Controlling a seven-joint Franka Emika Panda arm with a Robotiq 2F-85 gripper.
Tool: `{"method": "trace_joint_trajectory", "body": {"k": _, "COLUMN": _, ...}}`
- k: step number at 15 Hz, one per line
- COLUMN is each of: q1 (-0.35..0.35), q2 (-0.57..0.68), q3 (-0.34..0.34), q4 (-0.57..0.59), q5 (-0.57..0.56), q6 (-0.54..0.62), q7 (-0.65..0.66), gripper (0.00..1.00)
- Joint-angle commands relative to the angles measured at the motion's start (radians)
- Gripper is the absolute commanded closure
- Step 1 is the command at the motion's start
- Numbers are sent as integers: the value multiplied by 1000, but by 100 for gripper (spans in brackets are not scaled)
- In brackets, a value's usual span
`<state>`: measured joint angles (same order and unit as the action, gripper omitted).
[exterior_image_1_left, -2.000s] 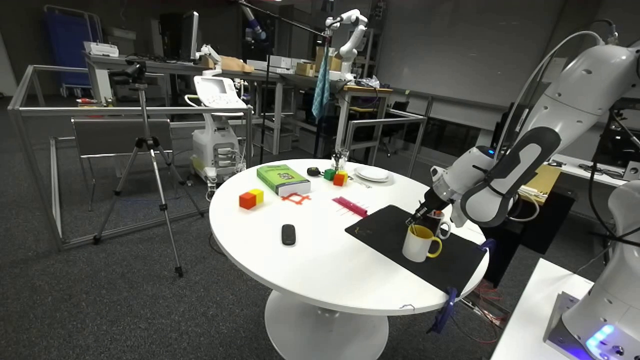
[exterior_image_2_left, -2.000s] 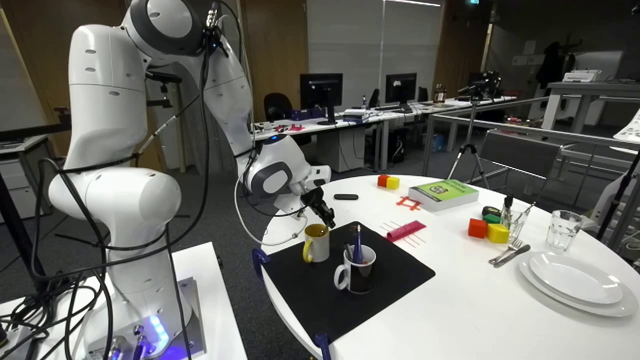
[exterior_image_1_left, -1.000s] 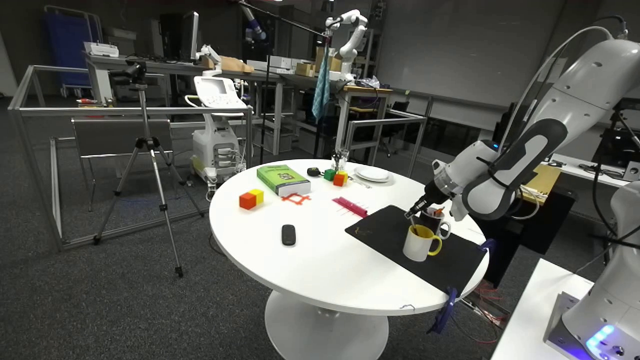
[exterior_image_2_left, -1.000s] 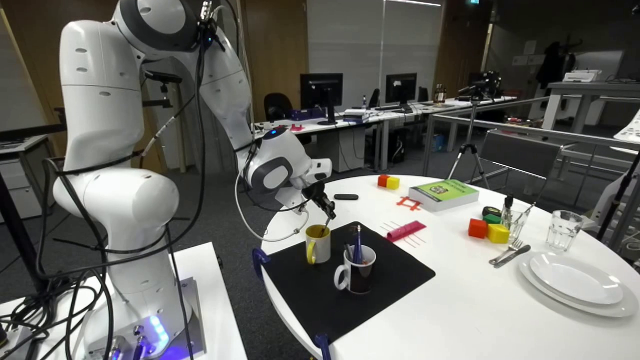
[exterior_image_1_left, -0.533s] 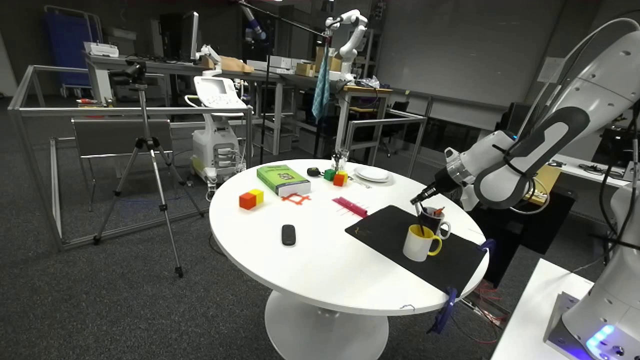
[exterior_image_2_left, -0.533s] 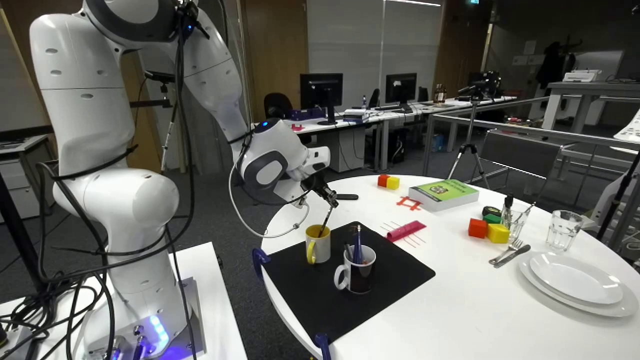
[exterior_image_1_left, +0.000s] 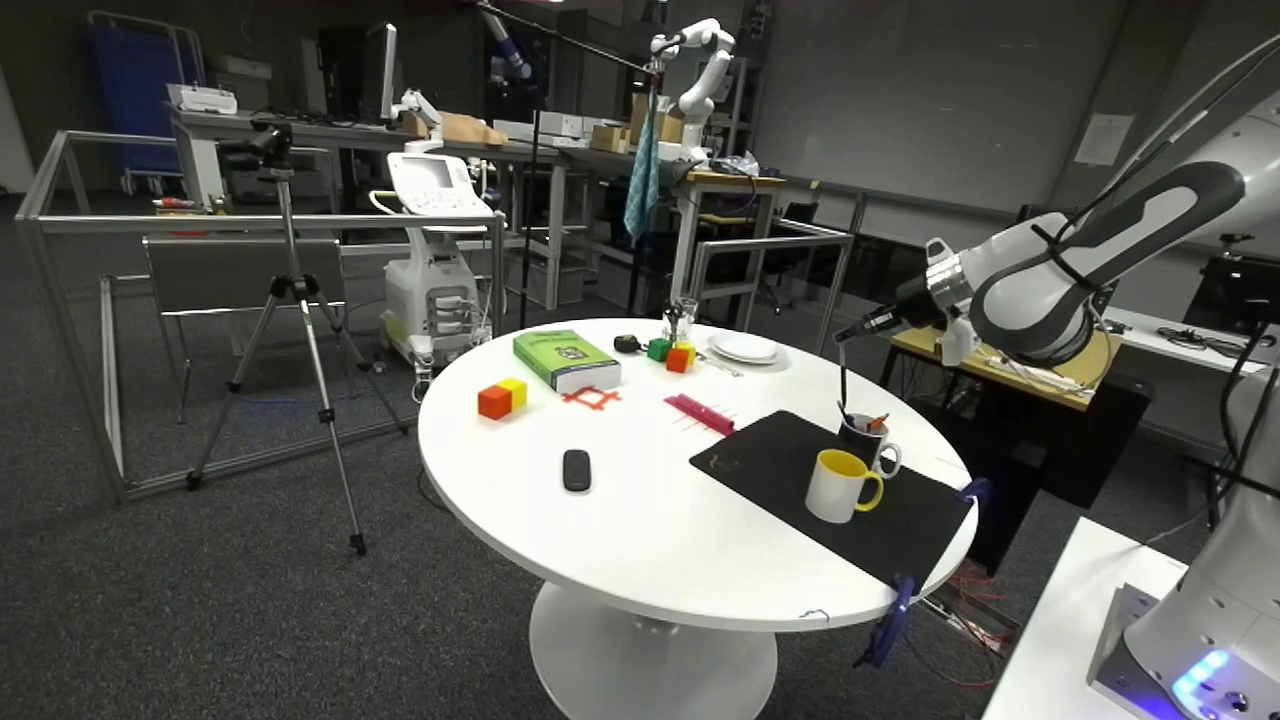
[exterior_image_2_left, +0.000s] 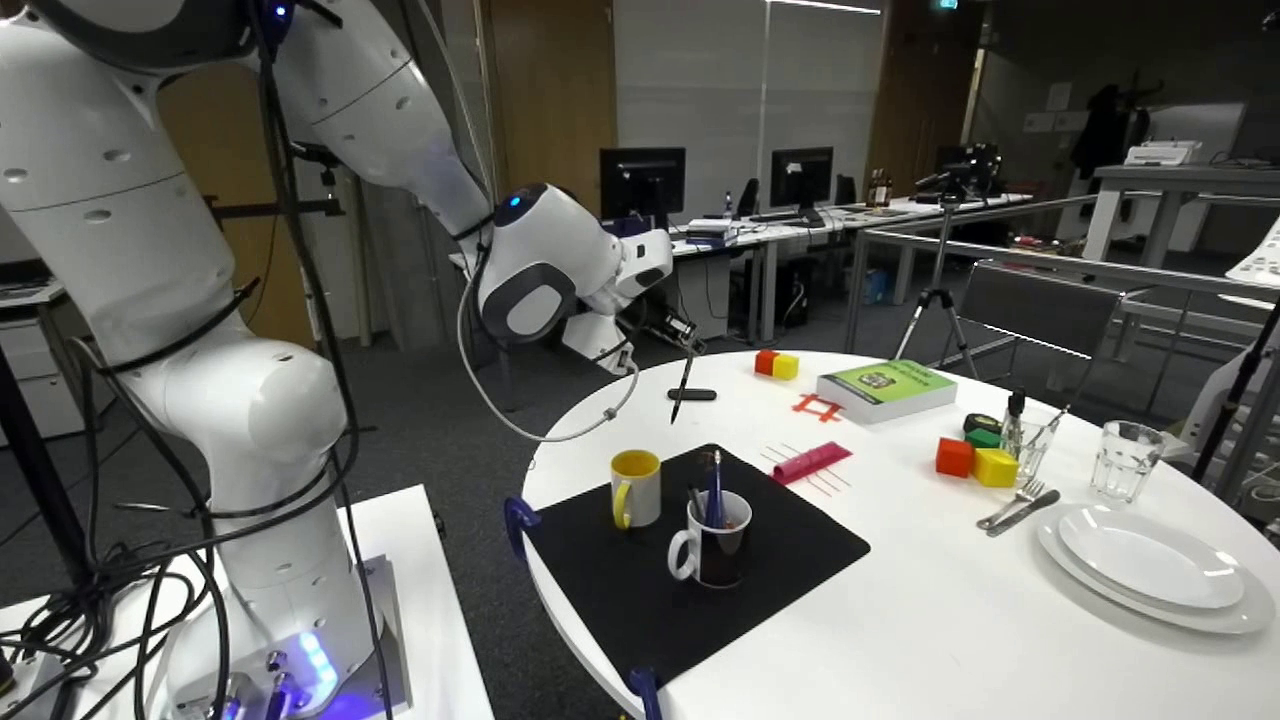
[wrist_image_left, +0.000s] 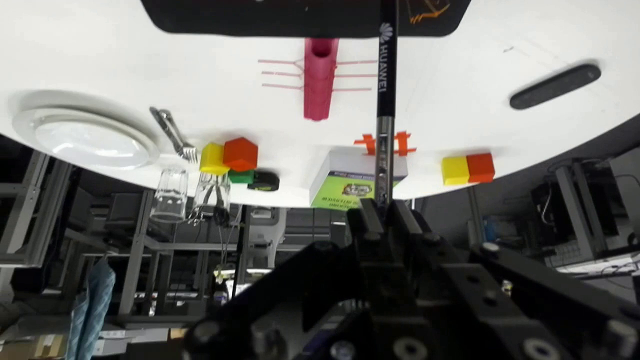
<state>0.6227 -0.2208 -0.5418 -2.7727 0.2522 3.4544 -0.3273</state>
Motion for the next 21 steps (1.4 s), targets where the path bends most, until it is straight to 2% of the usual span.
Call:
{"method": "trace_joint_trajectory", "body": {"k": 1, "q1": -178, "q2": -170, "q3": 111, "q4": -37, "q5": 31, "q6": 0, "q7": -129, "gripper": 97}}
{"method": "trace_joint_trajectory", "body": {"k": 4, "q1": -260, "q2": -183, "q3": 152, "q4": 1, "q5": 40, "q6": 0, "q7": -174, "gripper": 97}}
{"method": "trace_joint_trajectory", "body": {"k": 5, "q1": -263, "q2": -200, "q3": 138, "q4": -13, "q5": 29, "q6": 0, "q7": -180, "gripper": 97}}
{"method": "trace_joint_trajectory", "body": {"k": 6, "q1": -233, "q2": -159, "q3": 120, "q4": 1, "q5": 10, "q6": -1, "q7": -131, "gripper": 90}}
{"method": "trace_joint_trajectory", "body": {"k": 10, "q1": -250, "q2": -173, "q3": 121, "q4": -1, "q5": 10, "q6": -1, "q7": -144, "gripper": 90}}
{"method": "trace_joint_trajectory", "body": {"k": 11, "q1": -250, "q2": -163, "q3": 123, "q4": 6, "q5": 6, "q6": -1, "q7": -145, "gripper": 97}}
{"method": "trace_joint_trajectory", "body": {"k": 14, "q1": -246, "q2": -128, "q3": 112, "q4": 7, "q5": -14, "q6": 10, "q7": -154, "gripper": 97}}
{"method": "trace_joint_trajectory", "body": {"k": 17, "q1": -187, "q2": -109, "q3": 34, "q4": -2, "q5": -85, "q6": 12, "q7": -172, "gripper": 97}}
{"method": "trace_joint_trajectory", "body": {"k": 21, "q1": -76, "q2": -80, "q3": -117, "q4": -3, "q5": -212, "q6": 11, "q7": -158, "gripper": 97}}
